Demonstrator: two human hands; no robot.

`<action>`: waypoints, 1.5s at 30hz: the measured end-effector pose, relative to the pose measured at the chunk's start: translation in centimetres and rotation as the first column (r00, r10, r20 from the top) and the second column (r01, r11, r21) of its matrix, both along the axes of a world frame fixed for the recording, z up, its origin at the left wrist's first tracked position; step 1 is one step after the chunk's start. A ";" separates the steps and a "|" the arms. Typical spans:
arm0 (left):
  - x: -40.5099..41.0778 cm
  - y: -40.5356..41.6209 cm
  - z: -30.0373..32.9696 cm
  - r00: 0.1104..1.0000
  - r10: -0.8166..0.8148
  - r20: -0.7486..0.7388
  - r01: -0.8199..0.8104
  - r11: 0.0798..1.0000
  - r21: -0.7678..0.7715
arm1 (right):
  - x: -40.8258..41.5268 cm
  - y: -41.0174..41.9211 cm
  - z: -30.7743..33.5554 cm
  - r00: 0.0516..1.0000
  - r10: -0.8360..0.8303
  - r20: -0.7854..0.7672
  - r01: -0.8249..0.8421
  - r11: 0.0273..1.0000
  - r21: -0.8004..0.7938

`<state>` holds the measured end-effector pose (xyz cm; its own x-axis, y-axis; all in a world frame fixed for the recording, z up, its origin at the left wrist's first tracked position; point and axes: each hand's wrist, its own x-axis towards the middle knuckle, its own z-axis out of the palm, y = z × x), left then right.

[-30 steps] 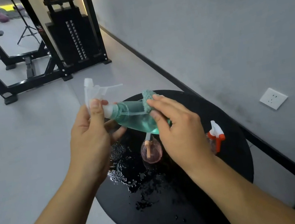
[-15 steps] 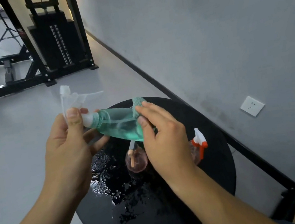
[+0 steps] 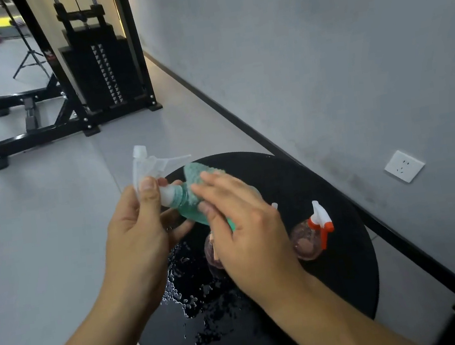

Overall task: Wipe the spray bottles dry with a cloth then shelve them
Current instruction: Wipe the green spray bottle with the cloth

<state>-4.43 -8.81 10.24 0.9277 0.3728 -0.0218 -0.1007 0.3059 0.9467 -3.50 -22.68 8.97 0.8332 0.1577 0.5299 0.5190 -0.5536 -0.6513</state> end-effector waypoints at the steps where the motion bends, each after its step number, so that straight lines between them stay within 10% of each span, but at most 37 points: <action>1: 0.0 0.0 0.0 1.000 0.000 -0.003 0.000 1.000 -0.007 | 0.0 0.1 0.0 0.999 0.021 0.025 -0.021 1.000 -0.005; 25: 0.1 1.7 0.9 0.998 0.057 -0.015 -0.057 0.998 0.001 | 1.3 -1.5 -0.5 0.998 -0.061 -0.028 0.065 0.985 0.160; 36: 0.7 2.0 0.8 0.991 0.014 -0.135 -0.055 0.951 -0.304 | 0.6 -0.8 -1.0 0.995 -0.054 0.078 0.043 0.990 0.133; 45: 0.5 2.3 1.1 0.988 -0.059 -0.145 -0.008 0.908 -0.420 | 1.0 -1.1 -0.6 0.987 -0.073 -0.142 0.108 0.958 0.264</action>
